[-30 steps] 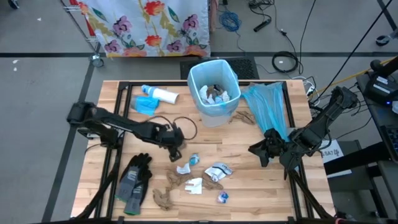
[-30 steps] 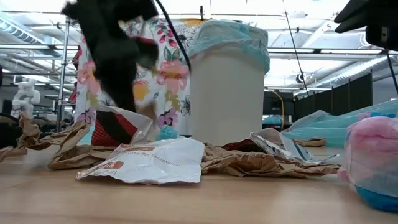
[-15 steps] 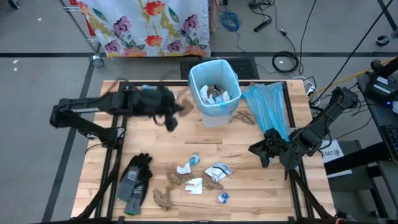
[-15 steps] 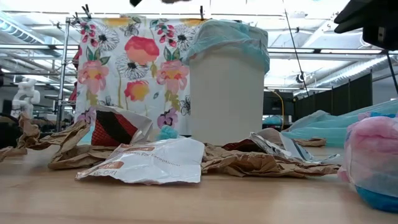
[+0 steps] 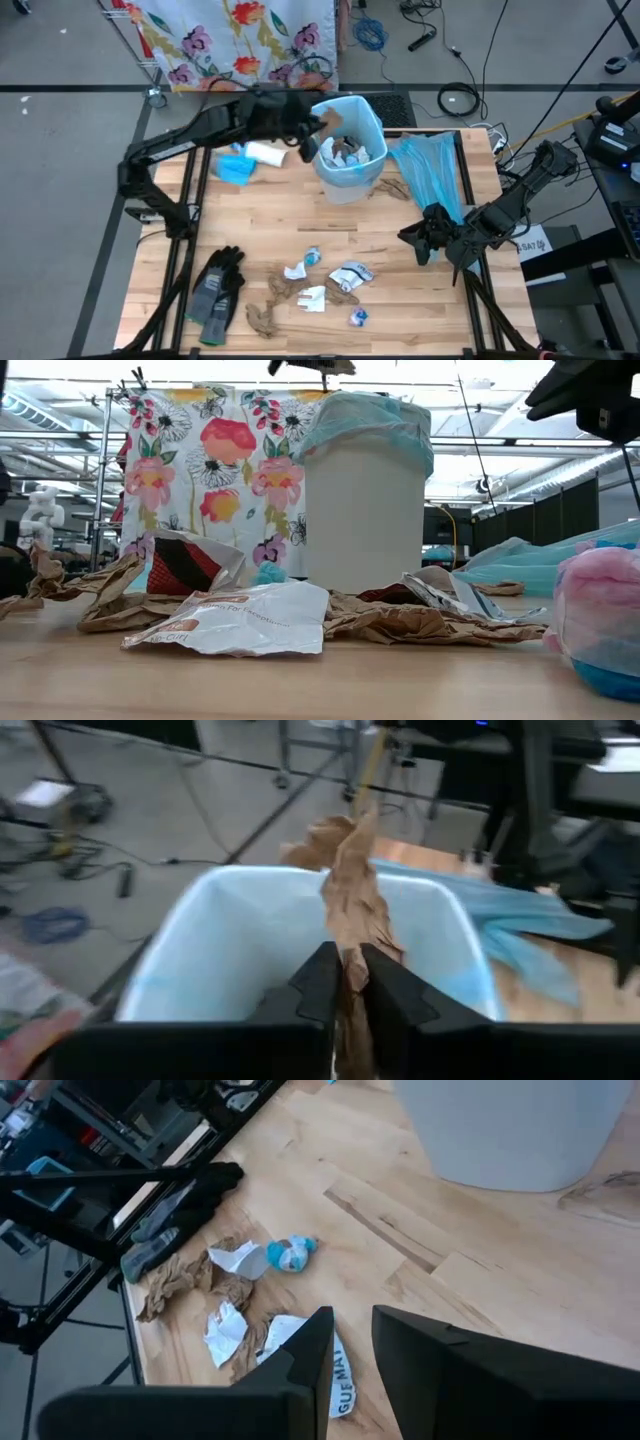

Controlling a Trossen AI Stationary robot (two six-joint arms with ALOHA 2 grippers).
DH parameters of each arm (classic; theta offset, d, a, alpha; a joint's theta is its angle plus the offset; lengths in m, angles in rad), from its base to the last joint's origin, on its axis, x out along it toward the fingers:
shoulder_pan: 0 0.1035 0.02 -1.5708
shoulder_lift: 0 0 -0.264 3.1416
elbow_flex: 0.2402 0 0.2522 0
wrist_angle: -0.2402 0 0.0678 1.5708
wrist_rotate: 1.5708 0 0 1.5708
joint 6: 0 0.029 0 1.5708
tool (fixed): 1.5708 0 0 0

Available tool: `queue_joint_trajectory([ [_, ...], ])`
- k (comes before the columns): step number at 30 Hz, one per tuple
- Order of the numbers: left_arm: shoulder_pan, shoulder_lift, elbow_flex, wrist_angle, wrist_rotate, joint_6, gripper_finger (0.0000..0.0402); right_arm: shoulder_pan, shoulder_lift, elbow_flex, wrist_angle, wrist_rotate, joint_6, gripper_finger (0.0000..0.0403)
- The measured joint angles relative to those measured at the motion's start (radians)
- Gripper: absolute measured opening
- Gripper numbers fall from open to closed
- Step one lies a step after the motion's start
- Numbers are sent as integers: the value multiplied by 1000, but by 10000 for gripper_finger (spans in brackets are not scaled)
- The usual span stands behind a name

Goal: Place trash/remove bag and relplace
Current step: Put the brown paper into the trash bin, then put the blue trashbag into the trash bin

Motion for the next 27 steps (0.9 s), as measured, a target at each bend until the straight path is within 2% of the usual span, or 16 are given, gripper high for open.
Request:
queue_joint_trajectory([
  [3, 13, 55, 37, -2, 57, 0, 79, -7, 0, 0, 2, -2, 3, 63],
  [7, 16, 104, 77, 1, 57, 1, 120, -10, 0, 0, 11, -3, 0, 63],
  [11, 15, 110, 79, -19, 52, -1, 145, -10, 0, 0, 10, -3, -23, 63],
  [15, -10, 86, 79, -139, 67, -79, 150, -10, 0, 0, 10, -3, -32, 63],
  [21, -119, 16, 79, -270, 73, -110, 150, -10, 0, 0, 8, -3, -74, 63],
  [27, -286, -16, 7, -401, -42, -160, 150, -16, 1, 0, 8, -3, -92, 63],
])
